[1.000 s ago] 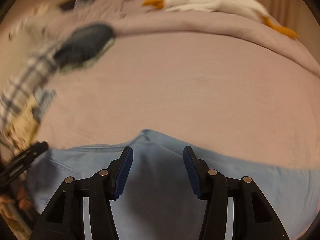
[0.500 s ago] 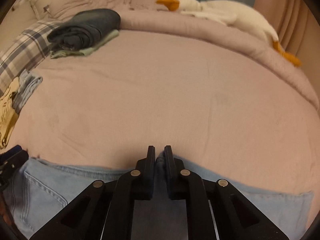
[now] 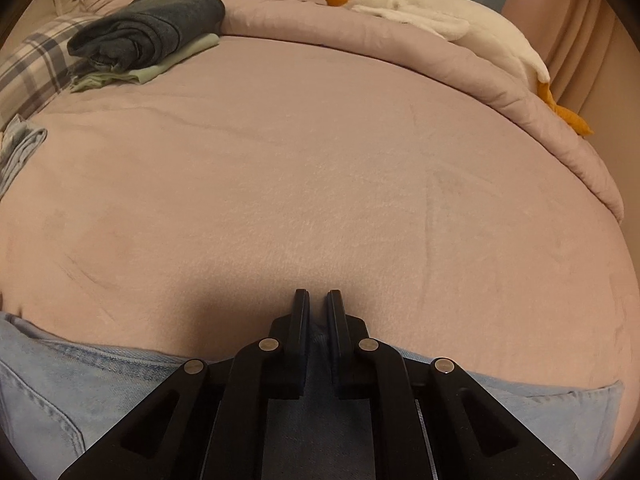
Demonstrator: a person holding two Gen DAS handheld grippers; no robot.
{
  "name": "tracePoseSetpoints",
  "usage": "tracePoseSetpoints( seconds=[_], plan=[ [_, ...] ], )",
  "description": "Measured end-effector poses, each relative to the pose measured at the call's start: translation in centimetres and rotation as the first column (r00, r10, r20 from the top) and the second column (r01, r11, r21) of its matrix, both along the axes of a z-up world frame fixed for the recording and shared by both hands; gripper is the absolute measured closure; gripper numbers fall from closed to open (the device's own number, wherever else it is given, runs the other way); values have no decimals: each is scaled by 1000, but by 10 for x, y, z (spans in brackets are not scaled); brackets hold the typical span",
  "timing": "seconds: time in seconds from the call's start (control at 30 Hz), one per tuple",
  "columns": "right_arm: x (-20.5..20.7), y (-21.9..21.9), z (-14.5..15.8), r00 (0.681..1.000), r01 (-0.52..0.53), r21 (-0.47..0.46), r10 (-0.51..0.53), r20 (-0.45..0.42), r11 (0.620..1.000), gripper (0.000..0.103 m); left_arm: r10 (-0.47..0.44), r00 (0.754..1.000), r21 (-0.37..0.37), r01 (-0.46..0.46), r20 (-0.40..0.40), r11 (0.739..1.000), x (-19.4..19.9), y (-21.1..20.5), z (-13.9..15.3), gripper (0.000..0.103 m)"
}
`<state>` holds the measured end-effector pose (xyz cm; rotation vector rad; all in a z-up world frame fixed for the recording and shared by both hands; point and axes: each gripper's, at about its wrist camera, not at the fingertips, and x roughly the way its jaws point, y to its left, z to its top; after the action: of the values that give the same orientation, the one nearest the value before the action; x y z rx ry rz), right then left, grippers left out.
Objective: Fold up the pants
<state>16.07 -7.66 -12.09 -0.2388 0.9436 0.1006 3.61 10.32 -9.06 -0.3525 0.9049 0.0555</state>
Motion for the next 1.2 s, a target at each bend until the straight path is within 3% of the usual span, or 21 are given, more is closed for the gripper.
tracePoseSetpoints(
  seconds=[1.2],
  plan=[
    [4,8,-2,1000,12,-22,-11,14,1000,94,-2,1000,10,2,2,1000,0,0,0,53]
  ],
)
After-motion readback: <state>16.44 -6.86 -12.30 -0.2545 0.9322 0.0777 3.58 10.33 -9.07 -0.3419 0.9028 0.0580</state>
